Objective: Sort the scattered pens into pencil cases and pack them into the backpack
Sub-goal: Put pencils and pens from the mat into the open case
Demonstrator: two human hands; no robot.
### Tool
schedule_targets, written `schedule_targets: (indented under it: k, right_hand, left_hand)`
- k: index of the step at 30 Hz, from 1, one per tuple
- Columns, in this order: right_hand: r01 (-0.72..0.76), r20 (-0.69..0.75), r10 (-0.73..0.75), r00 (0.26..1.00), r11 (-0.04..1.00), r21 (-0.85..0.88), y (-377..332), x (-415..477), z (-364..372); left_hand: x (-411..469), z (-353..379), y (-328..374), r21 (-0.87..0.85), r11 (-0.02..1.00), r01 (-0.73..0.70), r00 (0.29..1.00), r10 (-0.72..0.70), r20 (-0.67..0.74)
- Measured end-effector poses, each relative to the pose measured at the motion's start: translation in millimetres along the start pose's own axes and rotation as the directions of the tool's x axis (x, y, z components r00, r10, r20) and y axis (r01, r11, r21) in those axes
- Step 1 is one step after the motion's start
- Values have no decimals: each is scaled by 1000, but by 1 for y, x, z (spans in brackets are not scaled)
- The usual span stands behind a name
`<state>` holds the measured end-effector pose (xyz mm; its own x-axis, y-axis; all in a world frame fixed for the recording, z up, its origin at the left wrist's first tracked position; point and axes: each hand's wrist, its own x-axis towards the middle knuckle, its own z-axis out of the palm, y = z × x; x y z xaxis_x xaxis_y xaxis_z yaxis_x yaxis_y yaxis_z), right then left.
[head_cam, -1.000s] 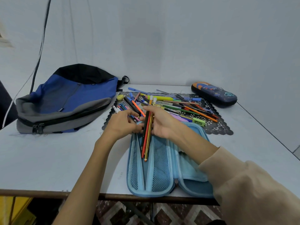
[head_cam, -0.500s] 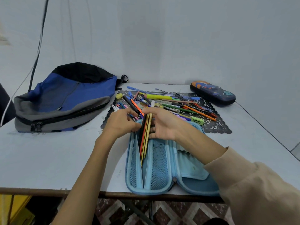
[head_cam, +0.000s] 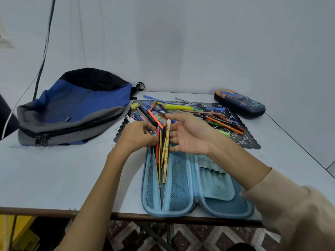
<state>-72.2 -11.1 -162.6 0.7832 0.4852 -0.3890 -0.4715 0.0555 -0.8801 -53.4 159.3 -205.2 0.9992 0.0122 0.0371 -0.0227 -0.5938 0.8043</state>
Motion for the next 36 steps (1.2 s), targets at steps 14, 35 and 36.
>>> schedule_targets:
  k: [14, 35, 36]
  right_hand:
    - [51, -280, -357, 891, 693, -719, -25, 26, -32]
    - [67, -81, -344, 935, 399, -914, -27, 54, -9]
    - [64, -74, -352, 933, 365, -929, -26, 55, -7]
  left_hand:
    - [-1, -2, -1, -26, 1000, 7, 1000, -7, 16]
    - [-2, -1, -1, -2, 1000, -1, 1000, 1, -4]
    - [-1, 0, -2, 3, 1000, -3, 1000, 3, -5]
